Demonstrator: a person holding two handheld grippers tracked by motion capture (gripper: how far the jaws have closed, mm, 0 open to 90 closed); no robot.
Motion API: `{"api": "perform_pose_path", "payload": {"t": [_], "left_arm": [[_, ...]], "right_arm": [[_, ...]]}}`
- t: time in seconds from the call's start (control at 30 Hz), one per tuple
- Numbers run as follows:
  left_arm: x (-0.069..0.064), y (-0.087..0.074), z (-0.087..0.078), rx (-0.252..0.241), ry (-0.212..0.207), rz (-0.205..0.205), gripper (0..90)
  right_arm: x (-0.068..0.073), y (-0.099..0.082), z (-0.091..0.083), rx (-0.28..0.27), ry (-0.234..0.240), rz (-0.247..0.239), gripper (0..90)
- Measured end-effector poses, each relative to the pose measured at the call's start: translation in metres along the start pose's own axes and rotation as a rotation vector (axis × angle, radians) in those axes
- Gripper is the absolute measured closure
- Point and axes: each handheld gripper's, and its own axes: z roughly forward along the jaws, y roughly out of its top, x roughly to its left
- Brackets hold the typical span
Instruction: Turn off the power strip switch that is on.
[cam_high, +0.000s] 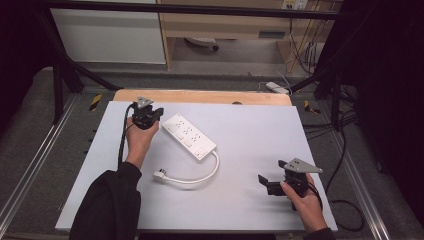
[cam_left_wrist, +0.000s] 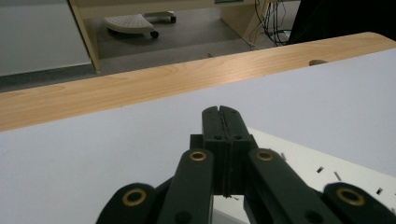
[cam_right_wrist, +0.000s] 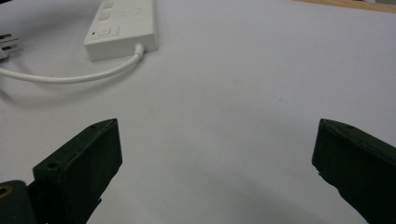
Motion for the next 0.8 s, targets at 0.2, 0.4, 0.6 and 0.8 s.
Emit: {"api": "perform_pose_path", "payload": {"t": [0.2, 0.4, 0.6, 0.8], "left_arm": [[0.001, -0.003, 0.004, 0.016, 0.004, -0.002, 90.0], [0.002, -0.004, 0.006, 0.027, 0.011, -0.003, 90.0], [0.0, -0.007, 0.006, 0.038, 0.019, 0.01, 90.0], [-0.004, -0.013, 0.005, 0.054, 0.002, 0.014, 90.0]], "right_arm": [[0.0, 0.0, 0.0, 0.0, 0.002, 0.0, 2.1], [0.0, 0.0, 0.0, -0.002, 0.001, 0.002, 2.0], [0.0, 0.001, 0.0, -0.004, 0.003, 0.001, 2.1], [0.0, 0.001, 0.0, -0.003, 0.001, -0.001, 2.1]]}}
